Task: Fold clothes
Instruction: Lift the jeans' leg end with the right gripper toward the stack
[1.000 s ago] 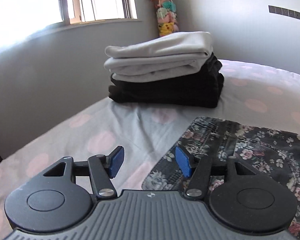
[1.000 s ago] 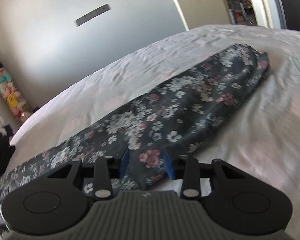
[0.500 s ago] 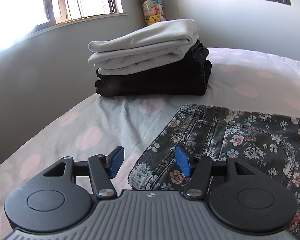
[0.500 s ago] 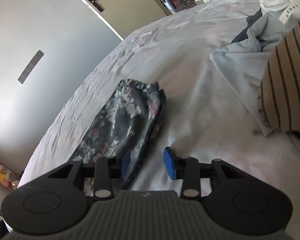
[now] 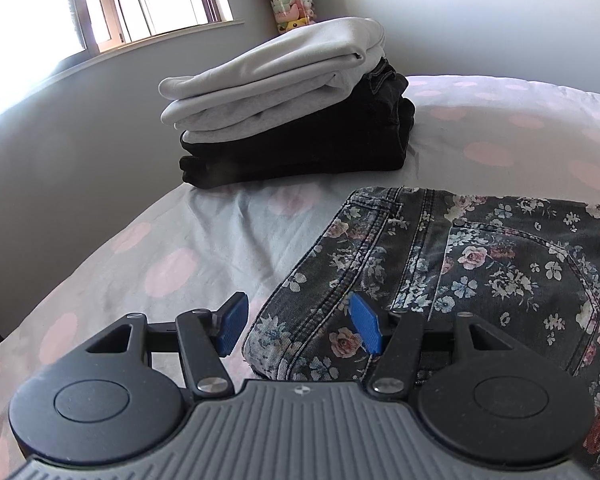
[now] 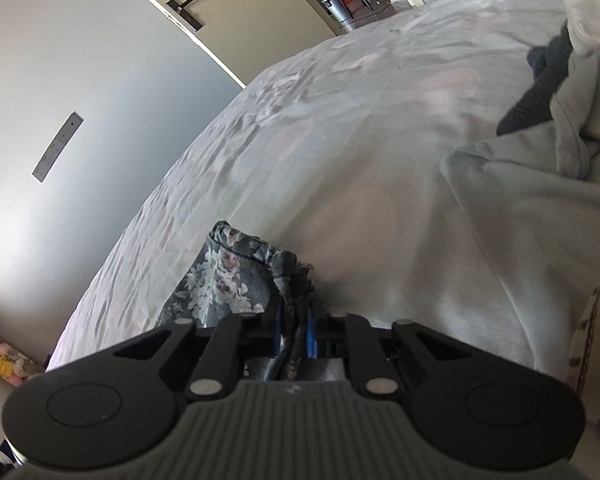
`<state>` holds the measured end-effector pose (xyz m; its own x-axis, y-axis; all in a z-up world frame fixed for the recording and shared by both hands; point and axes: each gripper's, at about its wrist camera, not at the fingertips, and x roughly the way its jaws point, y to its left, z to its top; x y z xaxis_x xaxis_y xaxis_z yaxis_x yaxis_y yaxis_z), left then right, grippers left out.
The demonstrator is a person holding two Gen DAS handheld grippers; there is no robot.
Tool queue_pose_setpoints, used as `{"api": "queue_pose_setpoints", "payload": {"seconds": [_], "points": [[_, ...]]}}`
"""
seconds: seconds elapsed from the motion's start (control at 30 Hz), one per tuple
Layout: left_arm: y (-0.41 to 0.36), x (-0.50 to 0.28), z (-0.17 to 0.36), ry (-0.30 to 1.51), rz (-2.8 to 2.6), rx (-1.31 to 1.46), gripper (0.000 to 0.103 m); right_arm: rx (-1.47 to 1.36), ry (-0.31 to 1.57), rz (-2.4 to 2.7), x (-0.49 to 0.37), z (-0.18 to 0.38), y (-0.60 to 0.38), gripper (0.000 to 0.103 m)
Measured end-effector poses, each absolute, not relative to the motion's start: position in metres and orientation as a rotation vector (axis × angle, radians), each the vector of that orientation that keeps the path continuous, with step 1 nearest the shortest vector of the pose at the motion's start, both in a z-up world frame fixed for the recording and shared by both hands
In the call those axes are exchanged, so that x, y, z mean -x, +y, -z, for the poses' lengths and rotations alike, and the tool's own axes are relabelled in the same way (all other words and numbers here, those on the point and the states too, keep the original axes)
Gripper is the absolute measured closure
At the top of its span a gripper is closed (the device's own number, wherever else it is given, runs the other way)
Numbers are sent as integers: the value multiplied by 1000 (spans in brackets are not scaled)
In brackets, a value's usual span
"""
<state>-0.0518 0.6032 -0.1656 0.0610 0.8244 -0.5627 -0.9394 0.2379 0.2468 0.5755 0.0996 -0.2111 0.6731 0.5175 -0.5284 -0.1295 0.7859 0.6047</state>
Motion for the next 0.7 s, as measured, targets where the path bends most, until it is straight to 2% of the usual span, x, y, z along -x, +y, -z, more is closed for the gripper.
{"api": "queue_pose_setpoints", "payload": {"seconds": [0.3, 0.53, 0.7], "points": [[609, 61, 151, 654, -1214, 382, 36, -464, 658, -513, -532, 113, 139, 93], [607, 72, 134, 583, -1072, 513, 36, -408, 615, -689, -453, 18, 220, 93], [604, 91, 121, 492, -1098, 499, 35, -358, 621, -819, -382, -25, 294, 93]]}}
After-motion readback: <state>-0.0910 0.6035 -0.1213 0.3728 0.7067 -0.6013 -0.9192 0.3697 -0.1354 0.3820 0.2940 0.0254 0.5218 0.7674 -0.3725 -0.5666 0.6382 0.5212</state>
